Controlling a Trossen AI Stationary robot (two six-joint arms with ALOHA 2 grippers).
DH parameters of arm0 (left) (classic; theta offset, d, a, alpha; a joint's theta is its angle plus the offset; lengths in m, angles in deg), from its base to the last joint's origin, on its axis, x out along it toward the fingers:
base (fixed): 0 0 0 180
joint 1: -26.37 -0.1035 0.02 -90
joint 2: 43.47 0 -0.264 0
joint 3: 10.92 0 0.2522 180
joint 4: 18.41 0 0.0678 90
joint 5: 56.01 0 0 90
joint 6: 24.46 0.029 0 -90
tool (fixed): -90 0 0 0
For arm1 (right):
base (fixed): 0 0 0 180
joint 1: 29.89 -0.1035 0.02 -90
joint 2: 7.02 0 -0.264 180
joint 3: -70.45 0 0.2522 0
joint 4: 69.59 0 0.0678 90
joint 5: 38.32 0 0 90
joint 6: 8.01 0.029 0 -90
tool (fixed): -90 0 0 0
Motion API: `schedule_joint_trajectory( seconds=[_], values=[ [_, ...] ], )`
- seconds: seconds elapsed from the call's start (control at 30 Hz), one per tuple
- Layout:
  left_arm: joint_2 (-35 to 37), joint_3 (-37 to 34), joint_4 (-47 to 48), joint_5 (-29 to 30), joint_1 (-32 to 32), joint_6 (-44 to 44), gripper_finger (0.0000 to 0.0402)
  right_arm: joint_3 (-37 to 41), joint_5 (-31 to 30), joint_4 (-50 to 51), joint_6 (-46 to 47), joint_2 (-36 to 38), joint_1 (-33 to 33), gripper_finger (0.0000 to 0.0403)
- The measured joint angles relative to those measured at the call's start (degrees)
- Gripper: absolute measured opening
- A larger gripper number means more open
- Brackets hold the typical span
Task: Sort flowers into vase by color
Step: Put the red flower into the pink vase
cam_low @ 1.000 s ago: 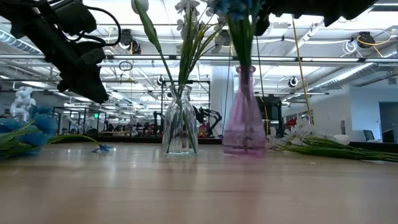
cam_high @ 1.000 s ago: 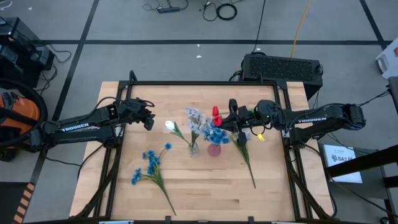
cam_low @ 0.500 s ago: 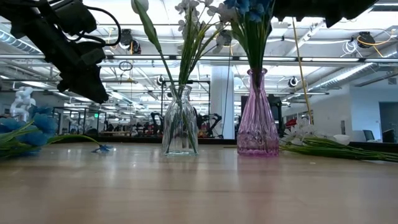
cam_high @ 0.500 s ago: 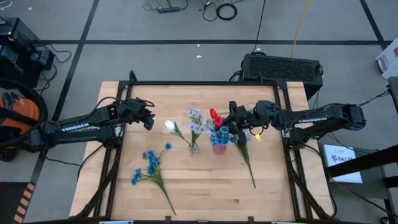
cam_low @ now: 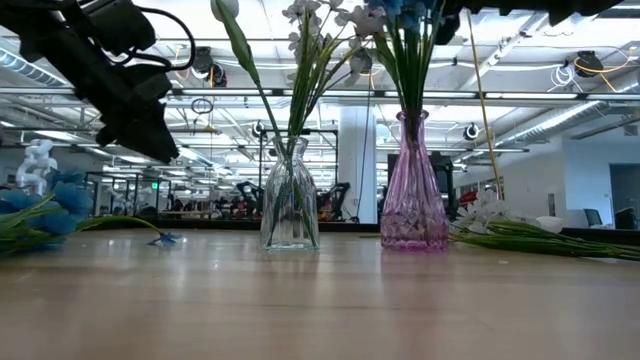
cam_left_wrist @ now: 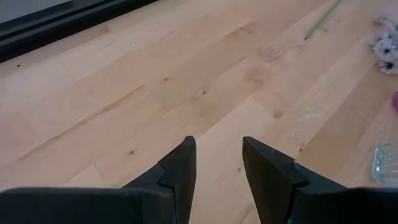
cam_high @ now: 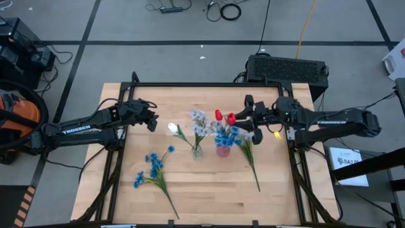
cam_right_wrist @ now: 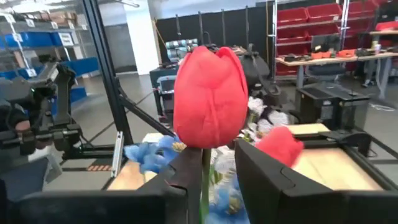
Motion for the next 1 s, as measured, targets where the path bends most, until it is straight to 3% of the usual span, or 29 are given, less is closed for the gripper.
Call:
schedule_joint_trajectory(
  seconds=[0.2, 0.57, 1.0],
  values=[
    [0.0, 0.0, -0.2, 0.0, 0.0, 0.0, 0.0137, 0.0, 0.0, 4.6, -0.6, 4.0, 1.0, 0.0089],
    [0.0, 0.0, -0.2, 0.0, 0.0, 0.0, 0.0137, -0.1, 0.0, 4.6, -0.2, -2.8, 1.0, 0.0089],
    [0.0, 0.0, -0.1, 0.0, 0.0, 0.0, 0.0137, -0.1, 0.1, 4.5, 2.9, 1.2, 1.0, 0.0089]
  ],
)
